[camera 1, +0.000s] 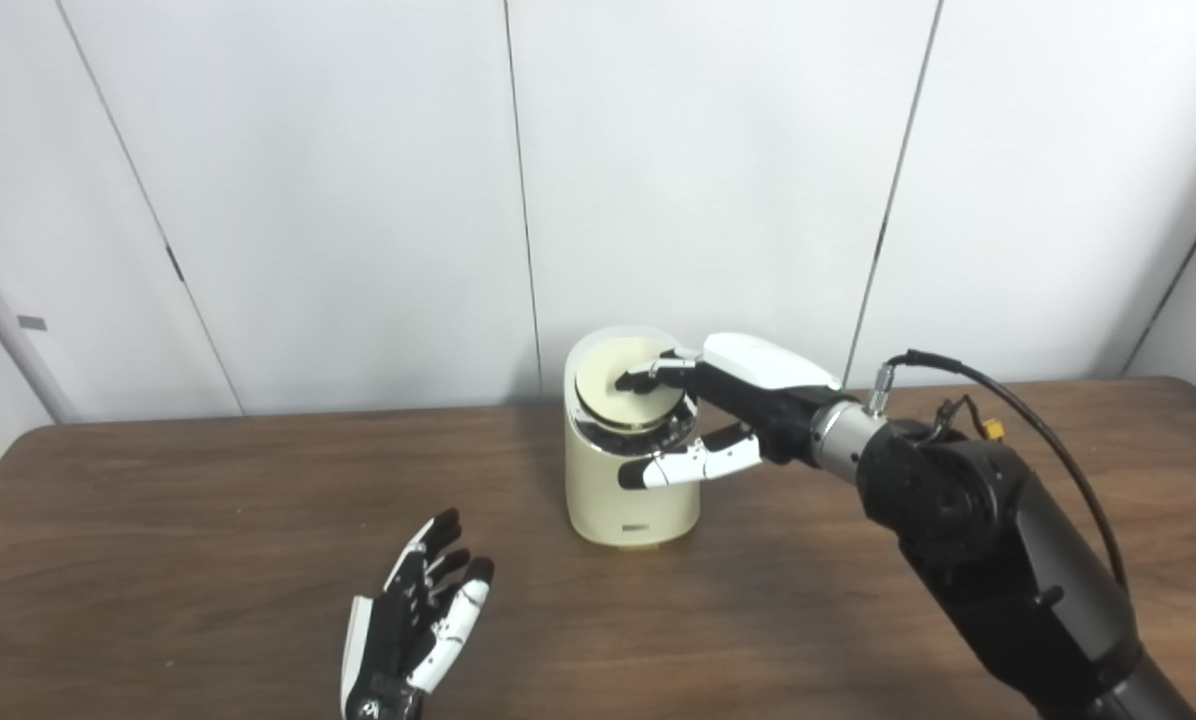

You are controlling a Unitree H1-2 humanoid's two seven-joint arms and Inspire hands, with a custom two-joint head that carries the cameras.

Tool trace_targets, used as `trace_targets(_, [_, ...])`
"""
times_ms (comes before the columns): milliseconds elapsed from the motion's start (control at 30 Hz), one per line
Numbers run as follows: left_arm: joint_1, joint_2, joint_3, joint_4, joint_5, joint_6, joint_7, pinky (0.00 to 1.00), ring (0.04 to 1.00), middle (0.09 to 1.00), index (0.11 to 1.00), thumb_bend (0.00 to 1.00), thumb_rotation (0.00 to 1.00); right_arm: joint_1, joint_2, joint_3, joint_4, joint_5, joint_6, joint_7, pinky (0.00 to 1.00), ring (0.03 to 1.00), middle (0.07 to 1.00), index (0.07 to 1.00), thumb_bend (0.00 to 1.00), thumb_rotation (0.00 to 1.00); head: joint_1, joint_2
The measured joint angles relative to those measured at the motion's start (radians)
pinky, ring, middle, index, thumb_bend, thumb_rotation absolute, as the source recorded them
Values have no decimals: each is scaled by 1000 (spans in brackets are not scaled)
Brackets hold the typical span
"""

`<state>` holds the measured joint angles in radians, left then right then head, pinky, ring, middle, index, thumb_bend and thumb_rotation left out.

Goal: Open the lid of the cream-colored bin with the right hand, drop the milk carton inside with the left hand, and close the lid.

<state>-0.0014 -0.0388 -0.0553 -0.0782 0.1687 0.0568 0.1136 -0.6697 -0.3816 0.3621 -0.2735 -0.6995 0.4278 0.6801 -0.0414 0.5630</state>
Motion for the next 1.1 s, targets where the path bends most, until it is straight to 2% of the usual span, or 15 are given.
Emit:
trace_targets(267, [4, 0, -3, -13, 4, 13, 0, 713, 828, 888, 900, 556, 507, 19, 0, 2, -4, 0, -7, -11, 899, 996, 842, 866, 562, 733, 3, 12])
trace_targets(500, [13, 0, -5, -25, 3, 17, -1, 711, 818, 878, 910, 554, 500, 29, 6, 7, -7, 1, -3, -13, 996, 996, 833, 889, 584, 717, 5, 24])
trace_targets(700, [14, 0, -6, -25, 3, 17, 0, 685, 794, 859, 921, 561, 492, 28, 6, 13, -15, -3, 2, -11, 1000, 985, 814, 910, 586, 695, 8, 31])
trace_targets(867, [14, 0, -6, -25, 1, 17, 0, 684, 790, 856, 926, 557, 480, 29, 5, 30, -25, -30, 3, -10, 1000, 987, 828, 939, 584, 716, 9, 37])
trace_targets(1100, [15, 0, -5, -27, -1, 17, 0, 698, 793, 858, 930, 563, 493, 34, 2, 60, -29, -81, -23, -15, 1000, 1000, 854, 955, 575, 696, 9, 46])
